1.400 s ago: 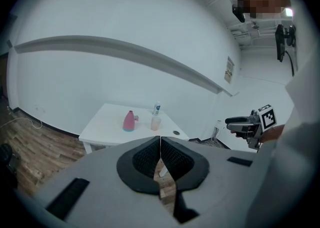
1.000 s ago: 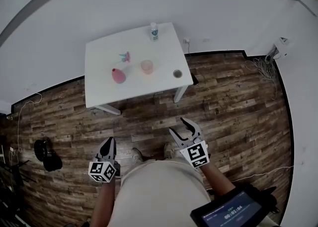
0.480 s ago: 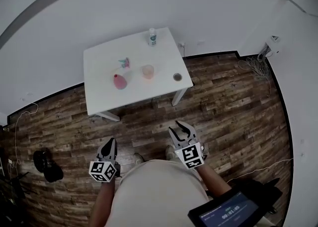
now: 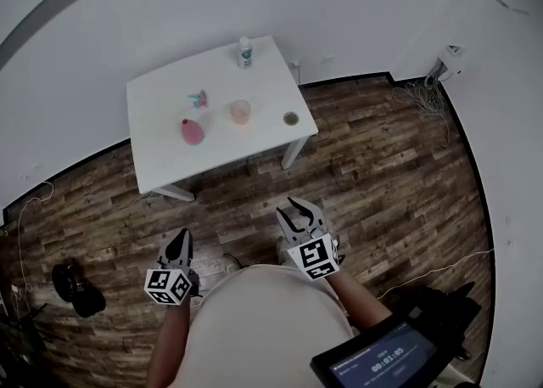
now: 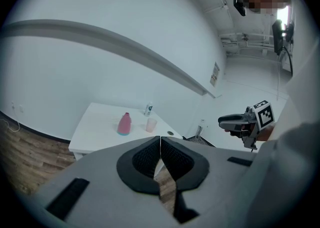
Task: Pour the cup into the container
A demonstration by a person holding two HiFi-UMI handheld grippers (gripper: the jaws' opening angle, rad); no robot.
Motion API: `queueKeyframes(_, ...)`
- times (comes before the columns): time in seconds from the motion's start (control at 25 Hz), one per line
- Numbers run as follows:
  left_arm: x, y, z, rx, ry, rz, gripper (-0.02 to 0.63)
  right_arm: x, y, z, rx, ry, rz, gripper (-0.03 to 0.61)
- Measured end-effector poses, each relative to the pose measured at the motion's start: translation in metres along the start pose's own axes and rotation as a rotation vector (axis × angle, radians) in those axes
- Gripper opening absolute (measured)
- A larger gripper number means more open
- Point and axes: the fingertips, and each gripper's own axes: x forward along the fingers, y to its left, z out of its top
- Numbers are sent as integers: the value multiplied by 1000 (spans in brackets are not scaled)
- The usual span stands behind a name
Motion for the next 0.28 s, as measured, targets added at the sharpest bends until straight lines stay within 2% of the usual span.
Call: queueKeyframes(0.28, 9, -13, -5, 1, -7, -18, 11, 0, -9, 5, -28, -23, 1, 141)
